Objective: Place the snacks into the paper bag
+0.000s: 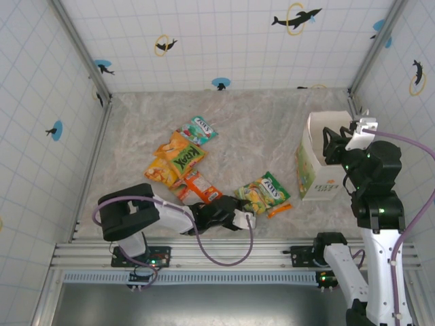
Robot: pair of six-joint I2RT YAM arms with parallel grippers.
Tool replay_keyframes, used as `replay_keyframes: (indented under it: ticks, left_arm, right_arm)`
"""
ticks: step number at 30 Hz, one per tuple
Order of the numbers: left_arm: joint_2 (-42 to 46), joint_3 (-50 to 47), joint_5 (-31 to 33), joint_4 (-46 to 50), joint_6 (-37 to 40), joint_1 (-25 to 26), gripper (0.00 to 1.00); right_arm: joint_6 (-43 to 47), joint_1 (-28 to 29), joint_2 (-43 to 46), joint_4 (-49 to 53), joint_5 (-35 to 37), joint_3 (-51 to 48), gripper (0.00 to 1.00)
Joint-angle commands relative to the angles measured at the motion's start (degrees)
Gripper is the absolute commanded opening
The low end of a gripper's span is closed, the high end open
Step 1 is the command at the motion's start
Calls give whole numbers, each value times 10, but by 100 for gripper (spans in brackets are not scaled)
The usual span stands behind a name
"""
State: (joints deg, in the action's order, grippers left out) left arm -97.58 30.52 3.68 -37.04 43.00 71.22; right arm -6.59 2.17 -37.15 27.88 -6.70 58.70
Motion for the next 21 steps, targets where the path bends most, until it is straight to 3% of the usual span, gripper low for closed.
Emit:
replay_keyframes:
  ticks: [1, 14, 21]
  left_arm:
    - [-31, 3, 3, -22, 23, 4, 64]
    - [-85, 31, 26, -88, 16, 5, 51]
    - [-90, 49, 48, -93, 12, 4, 17]
  right_arm:
    - [-4, -2, 9, -34, 3, -1, 50]
    - [-3, -2, 20, -39, 4, -3, 50]
    - [-4, -1, 25, -44, 3, -4, 49]
